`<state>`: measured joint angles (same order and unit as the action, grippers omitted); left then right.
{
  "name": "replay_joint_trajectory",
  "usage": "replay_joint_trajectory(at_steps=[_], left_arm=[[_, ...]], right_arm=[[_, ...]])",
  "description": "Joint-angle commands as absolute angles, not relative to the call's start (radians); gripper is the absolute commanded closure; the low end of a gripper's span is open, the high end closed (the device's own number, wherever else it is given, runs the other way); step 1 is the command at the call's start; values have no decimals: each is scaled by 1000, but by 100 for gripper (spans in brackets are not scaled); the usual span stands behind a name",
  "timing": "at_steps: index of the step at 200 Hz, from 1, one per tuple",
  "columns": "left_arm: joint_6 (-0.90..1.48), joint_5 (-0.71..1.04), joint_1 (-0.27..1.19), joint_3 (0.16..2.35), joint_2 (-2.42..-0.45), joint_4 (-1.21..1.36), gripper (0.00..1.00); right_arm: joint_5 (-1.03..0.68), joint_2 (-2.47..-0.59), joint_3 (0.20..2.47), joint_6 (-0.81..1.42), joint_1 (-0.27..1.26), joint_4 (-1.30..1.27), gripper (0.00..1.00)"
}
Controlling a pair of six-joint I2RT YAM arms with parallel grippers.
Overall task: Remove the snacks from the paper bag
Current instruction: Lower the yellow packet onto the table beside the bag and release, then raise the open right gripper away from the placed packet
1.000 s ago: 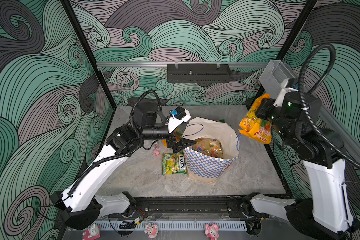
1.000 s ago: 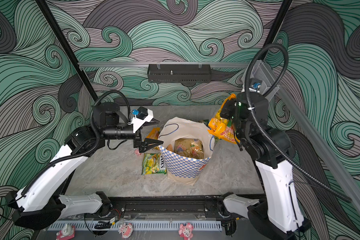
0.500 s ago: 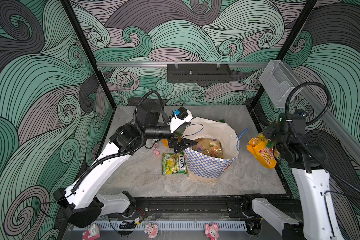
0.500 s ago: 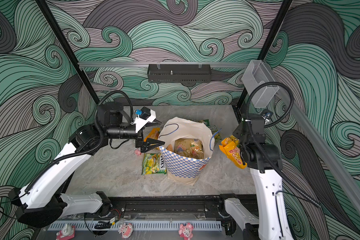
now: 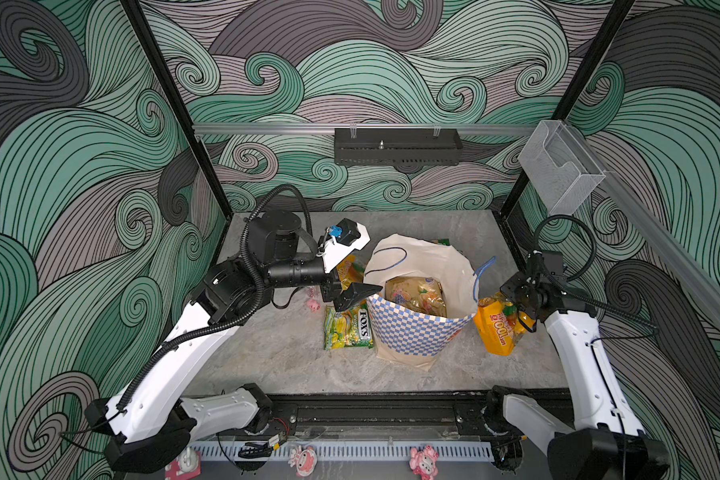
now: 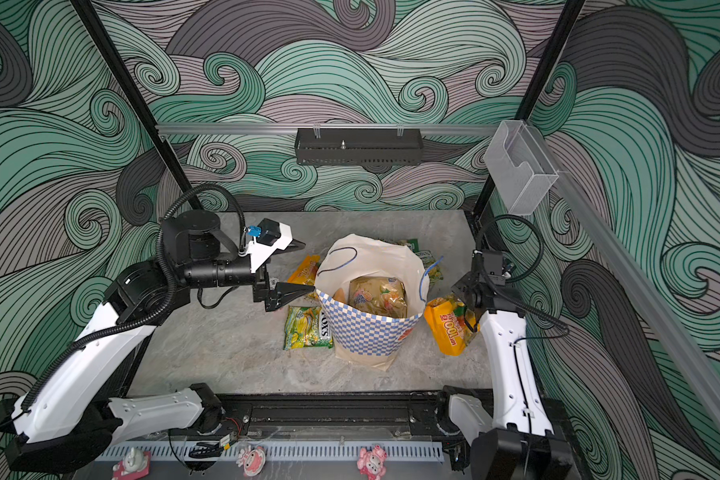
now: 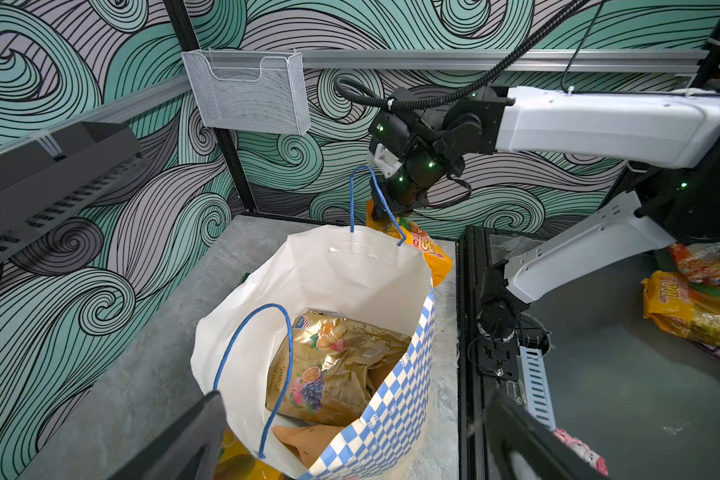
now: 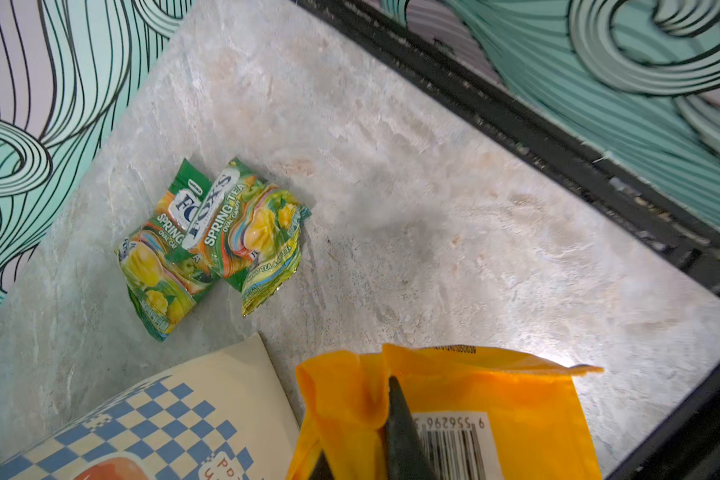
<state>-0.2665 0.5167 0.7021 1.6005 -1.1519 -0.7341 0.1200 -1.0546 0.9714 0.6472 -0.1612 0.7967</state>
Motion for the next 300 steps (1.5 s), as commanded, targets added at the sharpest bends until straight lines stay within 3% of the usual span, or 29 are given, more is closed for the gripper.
replay_joint_trajectory(at_steps=[1, 59, 123, 144, 175, 189, 203, 218, 265, 300], left_arm=[[-271, 471, 704, 1633, -1149, -785, 1], [-124, 500, 704, 1660, -1204, -755, 2], [103, 479, 704, 1689, -1296, -747, 4], [141, 439, 704, 1698, -1319, -759, 5], [168, 419, 704, 1731, -1358, -794, 6], [174, 419, 704, 1748, -1378, -817, 7], [194, 420, 703, 1759, -1397, -816, 8], [210, 426, 704, 1776, -1416, -805, 8], [210, 407, 703, 1786, -1457, -745, 8], [200, 390, 704, 1769, -1454, -667, 8]], right_arm=[[12, -1063, 915, 617, -185, 615, 100], [28, -1180, 768, 587, -203, 371, 100], [-5, -1390, 784, 551, -214, 200, 100], [-39, -1430, 785, 544, -219, 153, 85], [-87, -1438, 799, 511, -242, 151, 81], [-98, -1428, 805, 502, -254, 157, 68], [-102, -1408, 818, 494, -267, 175, 49], [-99, -1379, 831, 486, -283, 208, 40], [-125, -1236, 972, 494, -344, 459, 27], [-214, -1135, 1095, 544, -350, 530, 24]])
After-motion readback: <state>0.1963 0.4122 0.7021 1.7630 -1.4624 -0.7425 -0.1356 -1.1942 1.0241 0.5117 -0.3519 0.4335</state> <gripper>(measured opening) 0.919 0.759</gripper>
